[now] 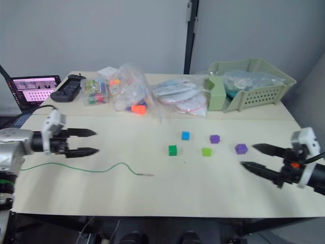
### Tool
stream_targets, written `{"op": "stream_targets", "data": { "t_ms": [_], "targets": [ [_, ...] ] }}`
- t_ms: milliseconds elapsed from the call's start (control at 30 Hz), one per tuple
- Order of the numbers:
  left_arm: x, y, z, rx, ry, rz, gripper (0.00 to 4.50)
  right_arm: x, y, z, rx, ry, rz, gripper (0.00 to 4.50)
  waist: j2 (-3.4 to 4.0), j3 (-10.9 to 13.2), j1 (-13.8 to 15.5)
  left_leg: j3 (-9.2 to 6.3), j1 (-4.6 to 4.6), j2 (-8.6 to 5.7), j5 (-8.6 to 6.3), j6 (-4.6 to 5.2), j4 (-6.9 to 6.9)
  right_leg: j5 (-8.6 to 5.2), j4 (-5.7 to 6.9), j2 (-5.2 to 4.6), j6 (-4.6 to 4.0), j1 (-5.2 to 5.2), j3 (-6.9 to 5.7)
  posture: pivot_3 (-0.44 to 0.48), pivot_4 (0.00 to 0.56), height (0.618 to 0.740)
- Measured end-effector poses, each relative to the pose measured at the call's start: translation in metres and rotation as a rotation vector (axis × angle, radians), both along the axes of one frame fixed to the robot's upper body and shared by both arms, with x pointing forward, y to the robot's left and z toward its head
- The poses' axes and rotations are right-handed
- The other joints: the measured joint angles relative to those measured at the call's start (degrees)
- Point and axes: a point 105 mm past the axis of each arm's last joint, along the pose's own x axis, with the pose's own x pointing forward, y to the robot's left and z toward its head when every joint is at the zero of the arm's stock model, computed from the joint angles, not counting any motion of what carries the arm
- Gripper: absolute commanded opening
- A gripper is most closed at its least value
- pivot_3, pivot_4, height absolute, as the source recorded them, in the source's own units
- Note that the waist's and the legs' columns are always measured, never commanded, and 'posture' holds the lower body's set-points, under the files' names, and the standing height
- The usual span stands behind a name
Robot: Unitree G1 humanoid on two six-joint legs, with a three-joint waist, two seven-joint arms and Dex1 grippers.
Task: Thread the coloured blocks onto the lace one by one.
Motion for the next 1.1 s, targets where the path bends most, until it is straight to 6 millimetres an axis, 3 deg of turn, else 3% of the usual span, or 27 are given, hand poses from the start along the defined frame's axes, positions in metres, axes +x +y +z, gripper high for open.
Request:
{"op": "stream_targets", "data": {
  "t_ms": [100, 200, 333, 667, 867, 1100],
  "targets": [
    [-0.003, -0.021, -0.004, 0.015, -0.001, -0.086, 4.50, -0.008, 0.030, 0.007, -0.016, -0.012, 0.079, 4.46, -0.04, 0.0, 0.0, -0.05, -0.06, 0.01, 0.00, 0.00, 0.09, 0.00, -0.03, 0.02, 0.00, 0.00, -0.01, 0.000, 0.150, 0.734],
    [-0.004, -0.031, -0.007, 0.038, -0.010, -0.127, 4.50, -0.012, 0.047, 0.005, -0.023, 0.007, 0.121, 4.46, -0.05, 0.0, 0.0, -0.05, -0.08, 0.00, 0.00, 0.00, 0.12, 0.00, -0.05, 0.02, 0.00, 0.00, -0.01, 0.000, 0.150, 0.734],
    [-0.005, -0.059, -0.025, 0.119, -0.065, -0.257, 4.50, -0.021, 0.081, 0.003, -0.068, 0.001, 0.215, 4.46, -0.05, 0.0, 0.3, -0.09, -0.21, 0.00, 0.00, 0.02, 0.35, -0.01, -0.05, 0.05, 0.01, 0.01, -0.03, 0.000, 0.150, 0.734],
    [-0.011, -0.105, -0.063, 0.201, -0.088, -0.430, 4.50, -0.021, 0.088, -0.014, -0.135, 0.054, 0.159, 4.46, -0.07, 0.0, 0.8, -0.11, -0.31, -0.03, -0.02, 0.04, 0.59, 0.01, -0.06, 0.02, 0.05, 0.03, -0.03, 0.000, 0.150, 0.734],
    [-0.007, -0.115, -0.088, 0.266, -0.052, -0.403, 2.64, -0.018, 0.084, -0.018, -0.154, 0.051, 0.107, 4.50, -0.07, 0.0, 0.7, -0.14, -0.29, -0.01, -0.02, 0.05, 0.58, 0.02, -0.02, 0.05, 0.06, 0.02, -0.02, 0.000, 0.150, 0.734],
    [0.000, -0.116, -0.088, 0.284, -0.084, -0.371, 0.31, -0.016, 0.079, -0.021, -0.177, 0.034, 0.089, 4.50, -0.09, 0.0, 0.7, -0.15, -0.16, -0.01, -0.02, 0.05, 0.61, 0.01, -0.01, 0.05, 0.07, 0.16, -0.03, 0.000, 0.150, 0.734]
  ]
}}
